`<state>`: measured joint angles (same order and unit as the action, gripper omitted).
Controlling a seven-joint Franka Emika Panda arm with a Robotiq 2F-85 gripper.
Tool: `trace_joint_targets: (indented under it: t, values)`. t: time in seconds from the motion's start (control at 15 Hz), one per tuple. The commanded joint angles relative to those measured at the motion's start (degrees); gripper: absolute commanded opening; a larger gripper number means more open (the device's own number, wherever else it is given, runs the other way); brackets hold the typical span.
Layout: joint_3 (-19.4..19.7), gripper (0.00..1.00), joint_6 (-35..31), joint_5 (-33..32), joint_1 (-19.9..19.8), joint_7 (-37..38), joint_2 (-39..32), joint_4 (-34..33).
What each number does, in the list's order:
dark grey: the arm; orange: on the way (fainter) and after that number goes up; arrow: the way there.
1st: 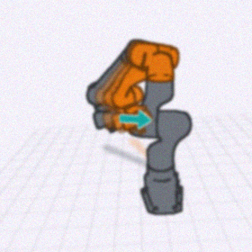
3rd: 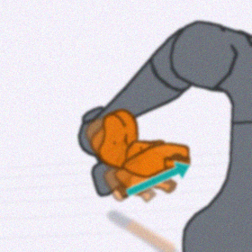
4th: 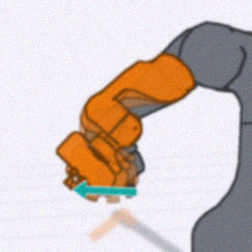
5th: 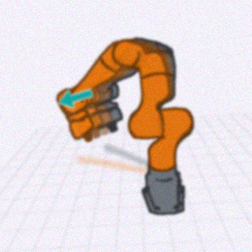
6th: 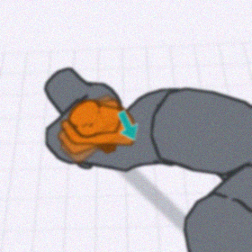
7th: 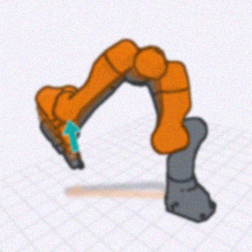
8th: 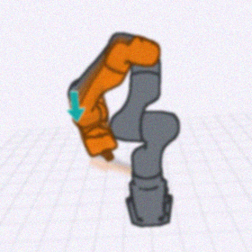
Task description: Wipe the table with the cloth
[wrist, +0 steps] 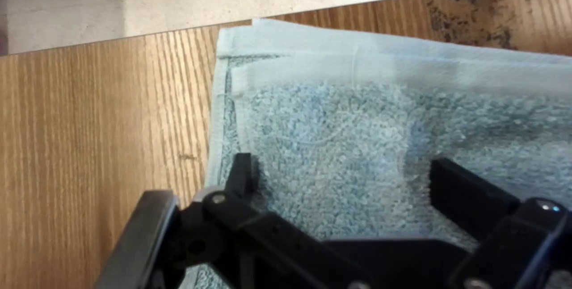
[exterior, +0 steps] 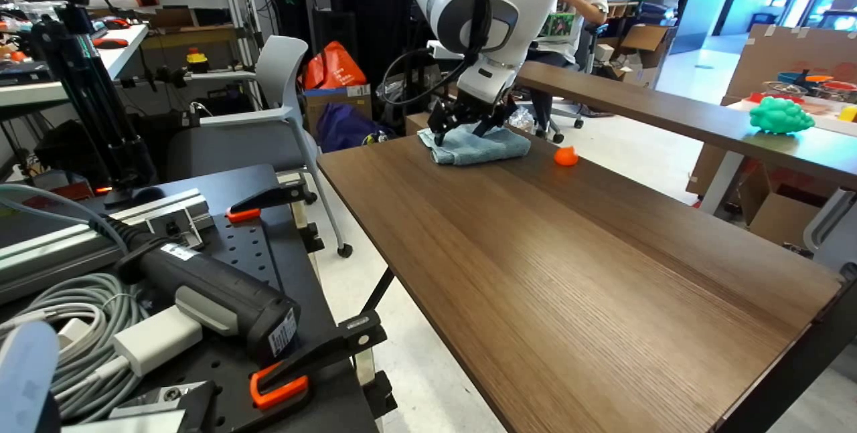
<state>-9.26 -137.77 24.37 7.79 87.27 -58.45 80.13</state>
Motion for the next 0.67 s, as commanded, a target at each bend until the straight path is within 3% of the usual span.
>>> trace_joint_targets:
  t: [0.0,0.33,0.6]
  values:
    - [3.8,1.0,2.2,-2.62,2.17,1.17,2.31,4.79]
    - [7.8,1.0,-8.36,-6.99,3.55,-3.2,12.3,20.77]
    - [8.82,1.0,-19.8,-5.06,1.27,-4.55,18.4,33.12]
